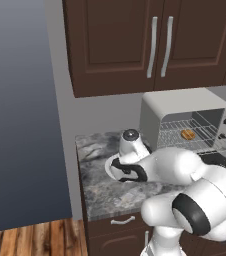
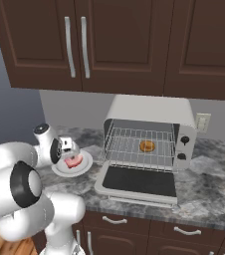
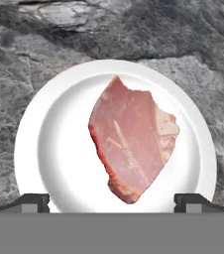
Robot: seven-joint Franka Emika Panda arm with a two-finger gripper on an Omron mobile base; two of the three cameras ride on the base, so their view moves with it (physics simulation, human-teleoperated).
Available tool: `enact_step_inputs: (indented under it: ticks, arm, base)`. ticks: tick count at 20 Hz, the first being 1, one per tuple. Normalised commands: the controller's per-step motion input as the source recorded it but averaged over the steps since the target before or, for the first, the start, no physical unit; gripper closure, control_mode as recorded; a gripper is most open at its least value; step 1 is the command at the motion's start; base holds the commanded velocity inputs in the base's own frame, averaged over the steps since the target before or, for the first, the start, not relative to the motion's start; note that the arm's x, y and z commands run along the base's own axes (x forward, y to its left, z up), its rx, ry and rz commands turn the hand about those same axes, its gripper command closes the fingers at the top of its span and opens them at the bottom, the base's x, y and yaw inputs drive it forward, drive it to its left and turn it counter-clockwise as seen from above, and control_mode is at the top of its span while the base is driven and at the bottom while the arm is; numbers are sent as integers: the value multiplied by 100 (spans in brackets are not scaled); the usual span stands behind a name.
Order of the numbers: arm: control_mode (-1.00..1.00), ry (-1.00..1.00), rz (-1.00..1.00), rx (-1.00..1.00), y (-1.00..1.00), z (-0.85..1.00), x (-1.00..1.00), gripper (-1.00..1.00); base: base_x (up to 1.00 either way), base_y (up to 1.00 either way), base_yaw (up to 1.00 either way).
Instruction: Open the toaster oven door. Place the bread on the bottom rack in the toaster oven and place the steak on the top rack.
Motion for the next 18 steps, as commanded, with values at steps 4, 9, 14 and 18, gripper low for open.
enact_step_inputs:
  ticks: [4, 9, 14, 18]
  arm:
    - [-100, 0, 0, 0, 8, -23, 20, -100]
    - [-100, 0, 0, 0, 1, -15, 26, -100]
    - [-100, 2, 0, 0, -1, -12, 30, -100]
    - [-100, 3, 0, 0, 0, -15, 25, -100]
  base:
    - [0, 0, 0]
    - [0, 0, 0]
    - [0, 0, 0]
    - [0, 0, 0]
